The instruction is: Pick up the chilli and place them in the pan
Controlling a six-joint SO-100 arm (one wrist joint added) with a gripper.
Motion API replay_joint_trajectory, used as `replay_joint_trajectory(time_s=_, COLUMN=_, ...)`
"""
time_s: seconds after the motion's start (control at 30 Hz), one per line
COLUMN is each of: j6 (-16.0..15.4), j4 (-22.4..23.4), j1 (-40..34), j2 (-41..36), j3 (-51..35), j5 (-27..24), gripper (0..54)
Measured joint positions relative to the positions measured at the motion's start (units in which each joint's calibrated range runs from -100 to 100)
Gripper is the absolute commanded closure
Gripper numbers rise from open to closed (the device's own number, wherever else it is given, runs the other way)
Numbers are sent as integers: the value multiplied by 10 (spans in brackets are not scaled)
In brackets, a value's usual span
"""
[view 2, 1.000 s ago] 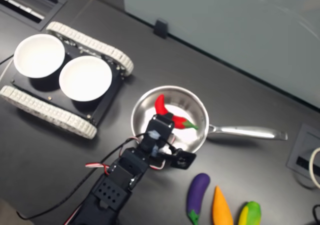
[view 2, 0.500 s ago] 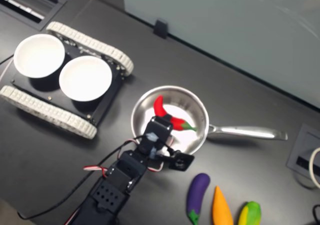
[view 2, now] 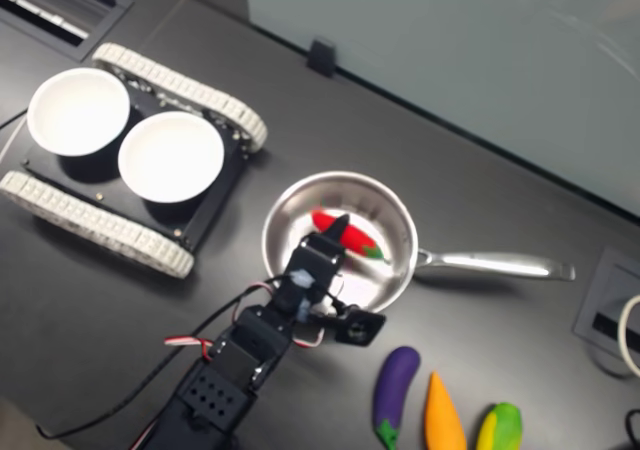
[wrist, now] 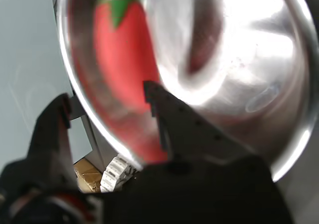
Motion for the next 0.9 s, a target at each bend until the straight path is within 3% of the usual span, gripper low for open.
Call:
replay_joint_trajectory(time_s=0.23, j6=0, j4=0, j1=-1, j2=-22, j3=20, j5=4, gripper=204)
replay_joint_trajectory(time_s=0.27, j6=0, j4=0, j1=-1, j2=-26, j3=20, j5=5, gripper=169)
replay_joint_trajectory(time_s=0.37, j6=0, j4=6, j1=-1, j2=-38, j3=20, j5=3, gripper=129)
replay_joint_trajectory(time_s=0.5, j6=0, j4=14, j1=-1, j2=-48, j3=20, j5=-3, gripper=122)
replay_joint_trajectory(time_s=0.6, j6=0, j4=18, j1=-1, j2=-53, j3=19, j5=-3, gripper=172)
replay_joint_trajectory(time_s=0.7, j6=0, j4=31, j1=-1, j2=-62, j3=3, j5=5, gripper=317)
replay_joint_trajectory(time_s=0.9, j6=0, j4=72, j1=-1, j2=-84, j3=-69, j5=11, gripper=418)
